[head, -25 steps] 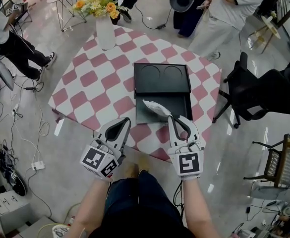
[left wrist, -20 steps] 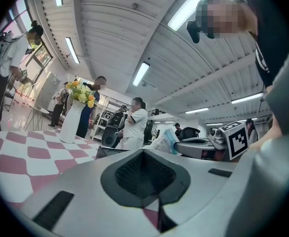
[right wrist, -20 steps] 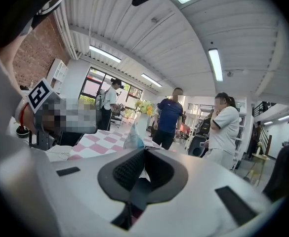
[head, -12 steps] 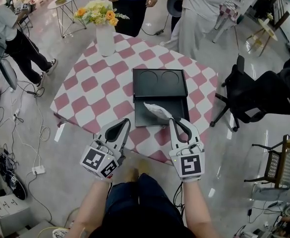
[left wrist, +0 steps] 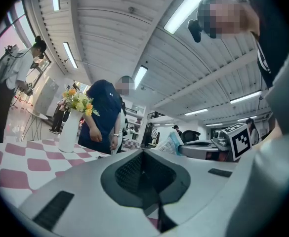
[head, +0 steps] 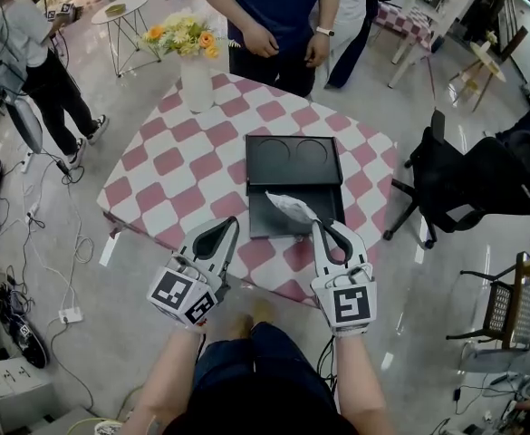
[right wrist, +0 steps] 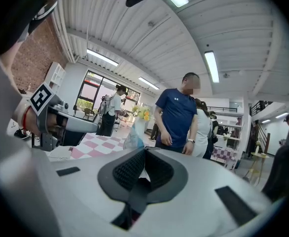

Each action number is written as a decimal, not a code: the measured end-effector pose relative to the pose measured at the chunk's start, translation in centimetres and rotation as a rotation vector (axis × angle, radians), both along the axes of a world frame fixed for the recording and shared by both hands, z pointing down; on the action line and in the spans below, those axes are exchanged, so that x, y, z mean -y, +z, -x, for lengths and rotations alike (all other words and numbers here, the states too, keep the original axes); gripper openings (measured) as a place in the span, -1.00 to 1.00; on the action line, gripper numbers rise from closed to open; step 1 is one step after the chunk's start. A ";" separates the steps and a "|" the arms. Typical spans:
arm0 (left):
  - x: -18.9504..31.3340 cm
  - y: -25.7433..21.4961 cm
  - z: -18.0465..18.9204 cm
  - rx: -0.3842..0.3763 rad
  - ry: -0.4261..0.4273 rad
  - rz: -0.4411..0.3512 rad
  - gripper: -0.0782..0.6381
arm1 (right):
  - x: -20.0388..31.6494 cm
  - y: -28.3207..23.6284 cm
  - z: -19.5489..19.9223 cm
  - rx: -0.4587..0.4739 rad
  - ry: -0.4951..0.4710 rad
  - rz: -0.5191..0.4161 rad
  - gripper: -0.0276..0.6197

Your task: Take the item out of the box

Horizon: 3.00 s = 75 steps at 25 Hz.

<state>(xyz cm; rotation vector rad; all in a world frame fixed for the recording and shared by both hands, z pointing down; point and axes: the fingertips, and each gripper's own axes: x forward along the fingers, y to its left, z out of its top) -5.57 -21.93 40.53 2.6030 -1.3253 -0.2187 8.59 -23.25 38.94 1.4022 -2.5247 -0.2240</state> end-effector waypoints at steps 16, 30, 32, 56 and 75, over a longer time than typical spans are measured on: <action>0.2 -2.2 0.2 0.004 -0.010 -0.028 -0.76 | -0.6 -1.9 -0.8 0.037 0.008 -0.002 -0.90; 0.8 -3.5 0.0 0.012 -0.017 -0.044 -0.76 | -0.7 -3.2 -2.4 0.056 0.031 -0.005 -0.90; 0.8 -3.7 0.1 0.011 -0.020 -0.046 -0.76 | -0.7 -3.3 -2.6 0.061 0.032 -0.008 -0.90; 1.5 -6.3 1.4 0.021 -0.062 -0.077 -0.76 | -1.0 -6.3 -4.5 0.113 0.049 -0.038 -0.90; 1.9 -8.3 1.5 -0.001 -0.069 -0.112 -0.76 | -1.1 -8.3 -5.0 0.155 0.066 -0.068 -0.90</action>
